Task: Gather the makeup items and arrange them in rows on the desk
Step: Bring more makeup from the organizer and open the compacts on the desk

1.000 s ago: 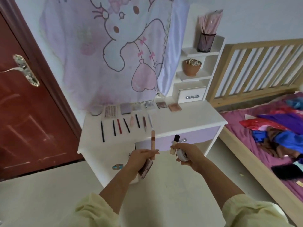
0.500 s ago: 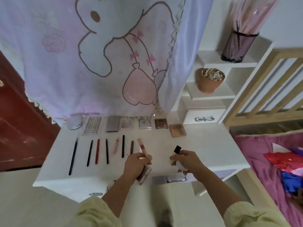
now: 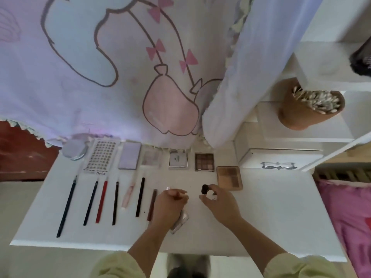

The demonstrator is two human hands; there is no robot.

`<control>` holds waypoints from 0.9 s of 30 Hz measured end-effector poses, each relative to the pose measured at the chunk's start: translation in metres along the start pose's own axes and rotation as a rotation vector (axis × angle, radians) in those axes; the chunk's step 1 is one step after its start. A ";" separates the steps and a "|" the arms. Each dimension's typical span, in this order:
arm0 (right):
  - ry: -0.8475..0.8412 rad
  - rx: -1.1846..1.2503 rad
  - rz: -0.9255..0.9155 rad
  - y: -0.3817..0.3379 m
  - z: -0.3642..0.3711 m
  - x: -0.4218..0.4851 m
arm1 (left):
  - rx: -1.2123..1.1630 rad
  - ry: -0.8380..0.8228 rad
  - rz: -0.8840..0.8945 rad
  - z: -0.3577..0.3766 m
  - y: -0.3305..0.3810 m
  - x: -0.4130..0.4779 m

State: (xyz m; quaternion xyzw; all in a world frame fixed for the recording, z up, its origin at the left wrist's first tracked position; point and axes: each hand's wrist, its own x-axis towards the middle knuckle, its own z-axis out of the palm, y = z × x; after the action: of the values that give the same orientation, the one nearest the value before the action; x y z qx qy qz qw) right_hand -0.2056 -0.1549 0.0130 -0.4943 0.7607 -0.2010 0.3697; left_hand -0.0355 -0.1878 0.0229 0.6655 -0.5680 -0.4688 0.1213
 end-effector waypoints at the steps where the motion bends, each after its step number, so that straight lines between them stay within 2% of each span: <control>1: 0.003 -0.026 -0.021 0.000 0.002 0.010 | 0.058 0.020 0.019 0.000 0.003 0.008; 4: -0.002 -0.086 -0.064 0.001 0.005 0.029 | 0.179 0.067 0.083 0.001 0.012 0.024; 9: -0.024 -0.125 -0.105 0.011 0.012 0.042 | 0.332 0.049 0.141 0.008 0.012 0.039; 17: -0.043 -0.152 -0.145 0.016 0.014 0.043 | 0.397 0.008 0.138 0.013 0.010 0.049; 27: -0.025 -0.117 -0.115 0.014 0.013 0.037 | 0.319 0.021 0.164 0.009 0.007 0.047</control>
State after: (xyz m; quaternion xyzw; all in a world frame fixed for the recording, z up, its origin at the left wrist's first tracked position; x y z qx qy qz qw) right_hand -0.2130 -0.1808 -0.0185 -0.5604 0.7368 -0.1707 0.3375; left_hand -0.0511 -0.2278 -0.0004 0.6326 -0.6863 -0.3542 0.0579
